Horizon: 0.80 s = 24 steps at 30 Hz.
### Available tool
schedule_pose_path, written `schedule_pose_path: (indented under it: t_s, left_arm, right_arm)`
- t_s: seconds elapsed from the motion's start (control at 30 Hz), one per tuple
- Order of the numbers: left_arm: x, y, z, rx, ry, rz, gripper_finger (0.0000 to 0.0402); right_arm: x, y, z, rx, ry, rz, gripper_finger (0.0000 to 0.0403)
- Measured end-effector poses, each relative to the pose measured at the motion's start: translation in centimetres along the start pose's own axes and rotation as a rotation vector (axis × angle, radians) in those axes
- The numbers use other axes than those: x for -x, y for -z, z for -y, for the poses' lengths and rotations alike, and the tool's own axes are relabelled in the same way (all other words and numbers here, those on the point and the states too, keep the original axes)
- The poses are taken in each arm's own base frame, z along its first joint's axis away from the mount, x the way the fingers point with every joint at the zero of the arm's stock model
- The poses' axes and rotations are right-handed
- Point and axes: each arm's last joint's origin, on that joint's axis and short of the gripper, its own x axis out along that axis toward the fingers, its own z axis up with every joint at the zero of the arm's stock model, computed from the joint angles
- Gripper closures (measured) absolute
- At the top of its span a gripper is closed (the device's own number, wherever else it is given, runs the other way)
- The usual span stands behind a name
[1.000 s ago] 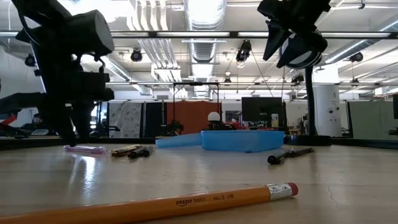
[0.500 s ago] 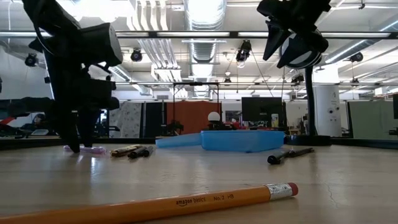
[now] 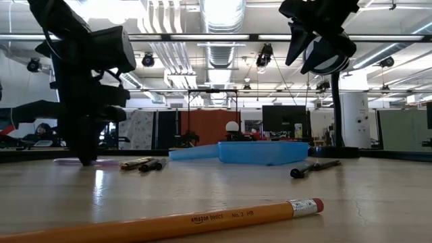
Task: Pick & place school supplies into a supply box
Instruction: Put the light purple pen into the blue supply box
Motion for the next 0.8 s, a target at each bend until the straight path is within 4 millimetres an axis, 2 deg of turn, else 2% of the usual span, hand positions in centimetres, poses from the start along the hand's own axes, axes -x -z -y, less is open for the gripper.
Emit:
schedule_pose_path:
  t_s: [0.2, 0.4, 0.5, 0.57, 0.67, 0.8]
  left_arm:
    - [1.4, -1.7, -0.4, 0.379, 0.079, 0.064, 0.0389]
    - [6.5, -4.7, -0.9, 0.629, 0.153, 0.19, 0.039]
    - [9.7, -7.1, -1.8, 0.745, 0.201, 0.375, 0.039]
    - [11.0, -8.8, -3.0, 0.813, 0.21, 0.516, 0.039]
    - [11.2, -11.4, -5.8, 0.94, 0.205, 0.663, 0.039]
    - [9.5, -14.8, -9.4, 1.026, 0.165, 0.677, 0.0391]
  right_arm:
    - [1.9, -0.6, 0.1, -0.041, -0.012, 0.165, 0.0186]
    - [4.4, -1.4, 1.5, -0.129, -0.043, 0.265, 0.0197]
    - [5.4, -1.7, 2.2, -0.183, -0.047, 0.315, 0.02]
    - [5.9, -1.9, 2.6, -0.21, -0.038, 0.354, 0.0202]
    - [6.3, -2.0, 3.0, -0.231, -0.025, 0.392, 0.0206]
    - [6.6, -2.0, 3.2, -0.238, -0.031, 0.401, 0.0211]
